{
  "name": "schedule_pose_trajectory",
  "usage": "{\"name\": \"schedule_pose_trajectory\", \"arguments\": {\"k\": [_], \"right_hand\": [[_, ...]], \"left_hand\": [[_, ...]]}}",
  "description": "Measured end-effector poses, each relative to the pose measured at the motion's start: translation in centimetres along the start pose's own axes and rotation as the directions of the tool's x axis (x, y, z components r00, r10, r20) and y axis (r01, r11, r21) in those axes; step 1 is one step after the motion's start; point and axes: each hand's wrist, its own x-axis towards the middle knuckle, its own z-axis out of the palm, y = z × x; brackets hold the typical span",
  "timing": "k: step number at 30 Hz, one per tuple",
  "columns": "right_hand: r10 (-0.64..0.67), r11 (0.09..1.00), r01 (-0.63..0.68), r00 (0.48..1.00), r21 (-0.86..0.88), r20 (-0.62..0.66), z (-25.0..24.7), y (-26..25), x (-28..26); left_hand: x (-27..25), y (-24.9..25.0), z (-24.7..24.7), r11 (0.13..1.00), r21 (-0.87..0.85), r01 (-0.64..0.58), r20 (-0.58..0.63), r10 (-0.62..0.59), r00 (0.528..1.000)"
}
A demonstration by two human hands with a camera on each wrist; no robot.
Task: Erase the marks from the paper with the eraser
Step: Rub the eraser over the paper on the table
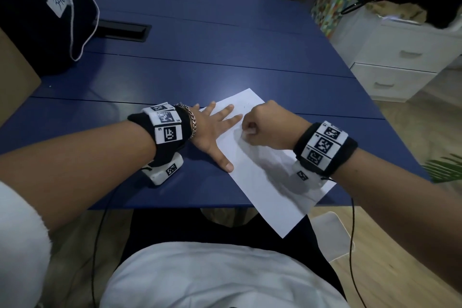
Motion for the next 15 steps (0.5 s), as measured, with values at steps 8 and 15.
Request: {"name": "schedule_pose_trajectory", "arguments": {"k": [8, 15], "right_hand": [[-0.102, 0.994, 0.098, 0.992, 0.054, 0.076, 0.1, -0.3, -0.2], [-0.130, 0.988, 0.119, 0.986, 0.102, 0.104, 0.3, -0.9, -0.6]], "left_hand": [[0.6, -0.4, 0.3, 1.000, -0.014, -0.007, 0.003, 0.007, 1.000], [0.5, -0.3, 0.2, 1.000, -0.011, -0.009, 0.005, 0.009, 1.000]]}}
